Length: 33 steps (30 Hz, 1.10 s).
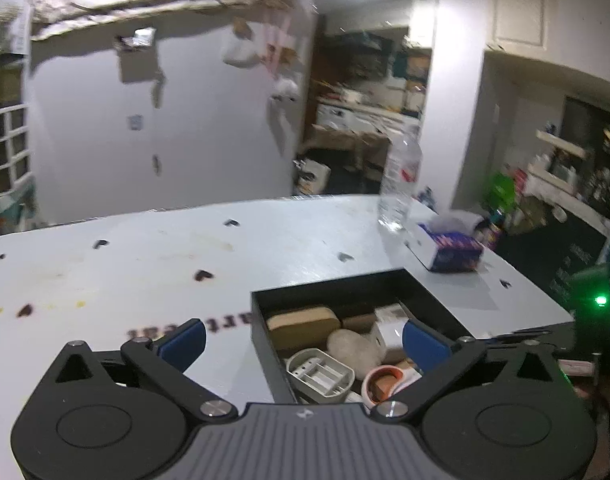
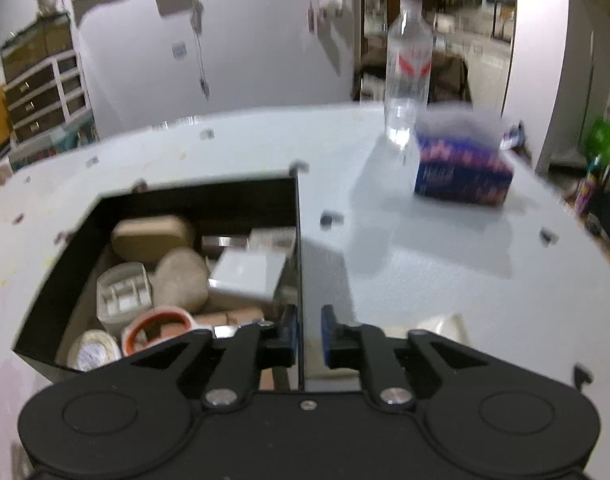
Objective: Organize rigid objects
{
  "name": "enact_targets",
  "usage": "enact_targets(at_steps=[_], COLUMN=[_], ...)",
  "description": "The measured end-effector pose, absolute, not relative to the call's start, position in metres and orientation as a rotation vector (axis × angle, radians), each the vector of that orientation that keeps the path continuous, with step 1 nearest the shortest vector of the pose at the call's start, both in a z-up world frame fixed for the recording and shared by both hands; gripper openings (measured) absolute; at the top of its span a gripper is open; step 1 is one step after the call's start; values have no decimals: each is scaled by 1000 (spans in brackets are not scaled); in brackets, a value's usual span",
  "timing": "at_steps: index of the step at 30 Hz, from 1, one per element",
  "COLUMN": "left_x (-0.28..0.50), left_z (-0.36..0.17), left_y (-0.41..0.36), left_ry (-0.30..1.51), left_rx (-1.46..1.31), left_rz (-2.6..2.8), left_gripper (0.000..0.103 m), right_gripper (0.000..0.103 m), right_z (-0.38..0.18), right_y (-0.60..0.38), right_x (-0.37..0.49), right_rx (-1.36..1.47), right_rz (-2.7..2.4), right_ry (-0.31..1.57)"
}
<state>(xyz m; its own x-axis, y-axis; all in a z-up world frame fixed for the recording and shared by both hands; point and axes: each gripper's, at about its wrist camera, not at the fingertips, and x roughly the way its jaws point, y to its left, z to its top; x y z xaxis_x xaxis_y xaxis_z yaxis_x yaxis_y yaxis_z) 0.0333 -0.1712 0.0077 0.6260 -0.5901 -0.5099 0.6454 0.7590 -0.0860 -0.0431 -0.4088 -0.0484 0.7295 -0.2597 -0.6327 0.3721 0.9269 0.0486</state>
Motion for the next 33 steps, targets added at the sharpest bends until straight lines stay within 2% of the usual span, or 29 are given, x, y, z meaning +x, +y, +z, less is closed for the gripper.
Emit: enact_targets(at_steps=[5,7,16,27,33], left_x=[15,5,-39,-81,-93], left_z=[9,9,-3,-3,-3], left_y=[-162,-159,-149,-131,-126], left_ry=[502,486,449,413,404], left_rx=[64,59,73,60,68], left_rz=[-656,-640,-555,-517,-491], left_gripper=[103,103,103,103,103], right_gripper=[38,49,80,99,101], right_z=[-22,-14,-4,0,1], right_y=[-394,-388,-371,-354,-347], right_x=[-74,-88,-139,-178,-186], right_rx=[156,148,109,74,65], right_rz=[-311,-296,-308,-337,-342], right_ry=[559,525,462,430,419])
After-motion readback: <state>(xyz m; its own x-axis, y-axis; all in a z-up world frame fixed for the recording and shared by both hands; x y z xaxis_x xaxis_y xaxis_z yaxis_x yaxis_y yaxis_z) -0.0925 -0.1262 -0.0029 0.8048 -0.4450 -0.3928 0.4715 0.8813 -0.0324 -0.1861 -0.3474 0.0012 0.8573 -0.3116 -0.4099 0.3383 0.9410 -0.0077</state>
